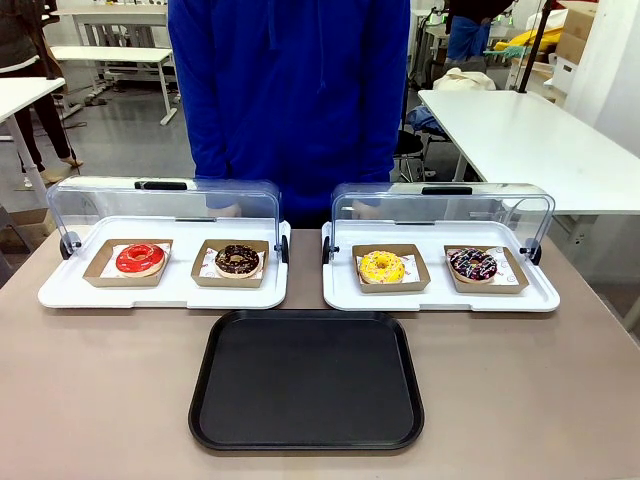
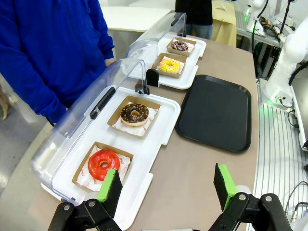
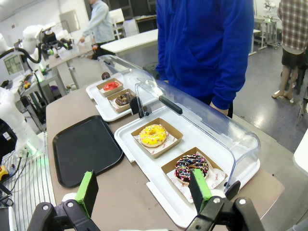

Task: Move the third donut from the left to the tray.
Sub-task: Pick up the Paper togo box containing the Donut indicated by the person and place it on the Handle tray.

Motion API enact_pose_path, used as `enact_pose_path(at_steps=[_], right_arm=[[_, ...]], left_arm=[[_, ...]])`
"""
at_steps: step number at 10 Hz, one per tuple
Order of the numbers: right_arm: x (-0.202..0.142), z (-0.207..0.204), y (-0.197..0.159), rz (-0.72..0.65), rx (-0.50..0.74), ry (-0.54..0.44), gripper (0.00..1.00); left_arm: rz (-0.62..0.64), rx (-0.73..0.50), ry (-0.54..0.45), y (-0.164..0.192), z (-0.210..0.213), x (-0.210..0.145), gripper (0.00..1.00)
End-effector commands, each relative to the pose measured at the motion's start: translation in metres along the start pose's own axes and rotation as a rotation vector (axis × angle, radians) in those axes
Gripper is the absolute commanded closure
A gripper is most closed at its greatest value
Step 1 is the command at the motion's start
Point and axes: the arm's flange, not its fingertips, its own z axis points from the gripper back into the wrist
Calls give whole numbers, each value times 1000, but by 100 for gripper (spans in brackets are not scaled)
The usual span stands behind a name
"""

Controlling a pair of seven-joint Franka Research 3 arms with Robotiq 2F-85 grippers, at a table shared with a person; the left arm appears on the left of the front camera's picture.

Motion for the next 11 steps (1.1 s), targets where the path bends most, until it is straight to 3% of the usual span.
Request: enact_pose_path(at_steps=[1,11], right_arm=[[3,0,-4,29,2,-27,0],[3,0,-4,29,2,-27,0]], left_arm=[[-24,-6,-23,1,0,1,0],[-24,-6,-23,1,0,1,0]])
